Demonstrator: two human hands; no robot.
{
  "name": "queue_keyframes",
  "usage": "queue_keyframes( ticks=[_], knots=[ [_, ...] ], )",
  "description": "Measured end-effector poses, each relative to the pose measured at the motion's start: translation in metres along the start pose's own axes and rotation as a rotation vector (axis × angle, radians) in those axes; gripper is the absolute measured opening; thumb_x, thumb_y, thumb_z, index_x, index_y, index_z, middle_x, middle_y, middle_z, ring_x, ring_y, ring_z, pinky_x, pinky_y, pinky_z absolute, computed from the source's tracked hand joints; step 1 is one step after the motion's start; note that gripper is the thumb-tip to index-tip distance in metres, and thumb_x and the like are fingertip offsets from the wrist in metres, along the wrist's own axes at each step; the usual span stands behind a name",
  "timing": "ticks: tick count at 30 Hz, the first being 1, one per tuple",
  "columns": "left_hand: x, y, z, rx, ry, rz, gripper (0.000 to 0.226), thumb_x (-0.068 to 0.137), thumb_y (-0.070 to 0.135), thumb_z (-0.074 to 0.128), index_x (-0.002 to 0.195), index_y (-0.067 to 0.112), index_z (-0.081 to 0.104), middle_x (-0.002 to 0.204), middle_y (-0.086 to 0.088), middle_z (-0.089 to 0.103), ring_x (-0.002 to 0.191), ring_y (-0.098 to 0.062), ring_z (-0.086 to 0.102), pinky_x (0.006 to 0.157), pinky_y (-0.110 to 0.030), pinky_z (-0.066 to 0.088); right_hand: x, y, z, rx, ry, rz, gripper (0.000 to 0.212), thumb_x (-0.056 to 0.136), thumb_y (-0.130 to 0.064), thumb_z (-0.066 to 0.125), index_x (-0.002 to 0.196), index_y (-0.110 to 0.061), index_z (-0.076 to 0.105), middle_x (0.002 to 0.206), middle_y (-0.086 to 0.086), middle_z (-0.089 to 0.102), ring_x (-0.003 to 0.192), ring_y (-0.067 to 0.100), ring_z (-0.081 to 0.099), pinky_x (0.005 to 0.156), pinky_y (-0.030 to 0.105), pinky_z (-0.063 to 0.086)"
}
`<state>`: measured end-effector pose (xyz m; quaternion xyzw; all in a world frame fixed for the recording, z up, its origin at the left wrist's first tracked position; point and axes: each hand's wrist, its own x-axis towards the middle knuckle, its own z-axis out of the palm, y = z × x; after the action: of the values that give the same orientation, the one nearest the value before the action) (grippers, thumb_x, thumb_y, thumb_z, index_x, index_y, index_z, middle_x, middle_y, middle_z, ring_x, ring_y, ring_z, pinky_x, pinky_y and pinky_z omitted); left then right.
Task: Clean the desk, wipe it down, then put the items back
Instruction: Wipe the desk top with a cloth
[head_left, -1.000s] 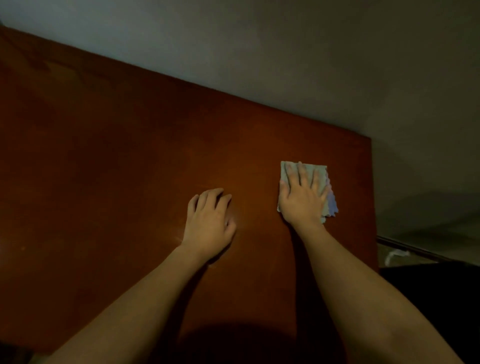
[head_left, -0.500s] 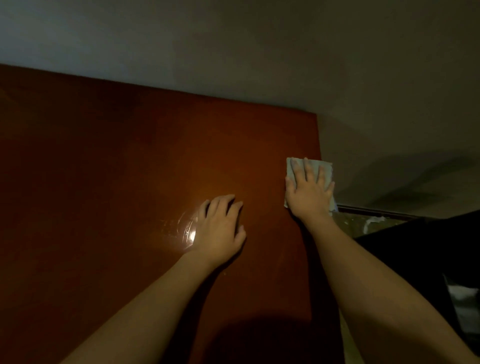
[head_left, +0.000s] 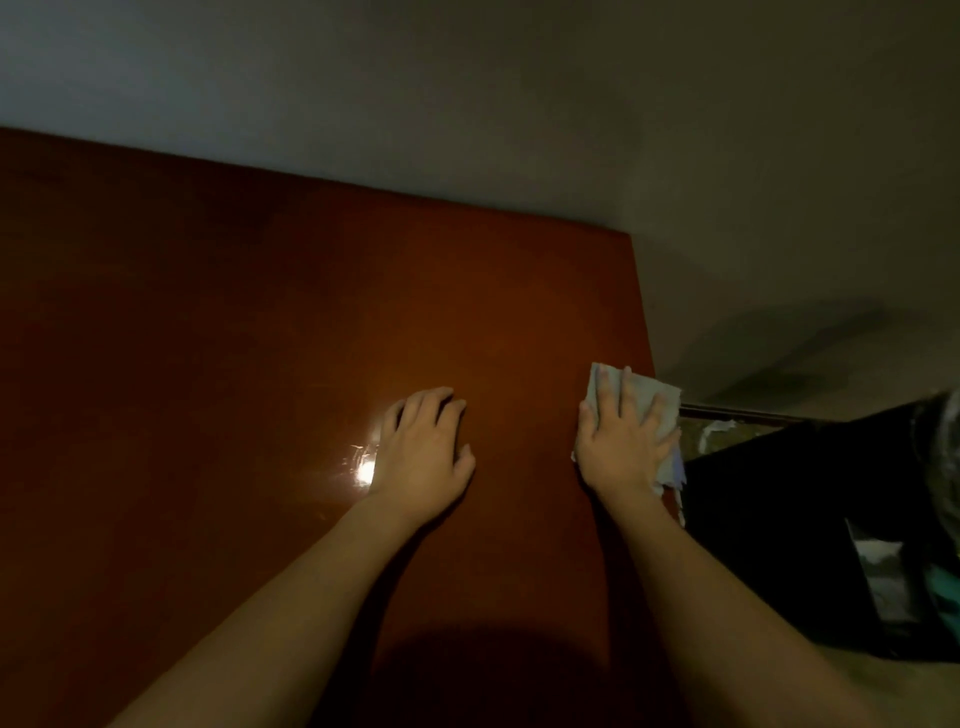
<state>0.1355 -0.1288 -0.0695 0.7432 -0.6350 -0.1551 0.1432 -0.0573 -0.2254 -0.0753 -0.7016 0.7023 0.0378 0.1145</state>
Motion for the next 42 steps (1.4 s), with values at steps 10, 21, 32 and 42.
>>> queue_keyframes(
  ticks=[10, 21, 32, 42],
  knots=[
    [-0.026, -0.139, -0.056, -0.026, 0.070, -0.120, 0.051, 0.090, 0.031, 0.048, 0.139, 0.017, 0.042, 0.145, -0.001, 0.037, 0.137, -0.016, 0.028, 0.114, -0.035, 0.014, -0.033, -0.179, 0.026, -0.050, -0.009, -0.202, 0.053, 0.101, -0.045, 0.020, 0.150, -0.038, 0.000, 0.160, -0.008, -0.006, 0.145, 0.033, -0.011, 0.112, 0.062, -0.006],
    [-0.105, -0.379, -0.165, -0.008, 0.198, -0.435, 0.051, 0.088, 0.031, 0.054, 0.135, 0.016, 0.047, 0.141, -0.002, 0.042, 0.135, -0.021, 0.033, 0.112, -0.038, 0.019, -0.108, -0.480, 0.068, -0.206, -0.084, -0.572, 0.055, 0.099, -0.049, 0.011, 0.147, -0.038, -0.013, 0.158, -0.006, -0.016, 0.144, 0.033, -0.017, 0.112, 0.062, -0.006],
    [-0.184, -0.594, -0.252, 0.000, 0.343, -0.685, 0.053, 0.079, 0.037, 0.048, 0.127, 0.016, 0.055, 0.132, -0.003, 0.052, 0.126, -0.022, 0.045, 0.106, -0.039, 0.030, -0.199, -0.766, 0.120, -0.257, -0.096, -0.850, 0.053, 0.100, -0.048, 0.013, 0.147, -0.041, -0.011, 0.158, -0.009, -0.014, 0.145, 0.032, -0.013, 0.112, 0.063, -0.005],
    [-0.241, -0.689, -0.288, -0.016, 0.450, -0.817, 0.054, 0.080, 0.042, 0.037, 0.123, 0.015, 0.058, 0.126, -0.002, 0.057, 0.120, -0.019, 0.050, 0.101, -0.035, 0.035, -0.267, -0.908, 0.155, -0.272, -0.091, -1.052, 0.053, 0.100, -0.045, 0.015, 0.148, -0.041, -0.007, 0.159, -0.008, -0.010, 0.145, 0.032, -0.011, 0.111, 0.063, -0.006]
  ],
)
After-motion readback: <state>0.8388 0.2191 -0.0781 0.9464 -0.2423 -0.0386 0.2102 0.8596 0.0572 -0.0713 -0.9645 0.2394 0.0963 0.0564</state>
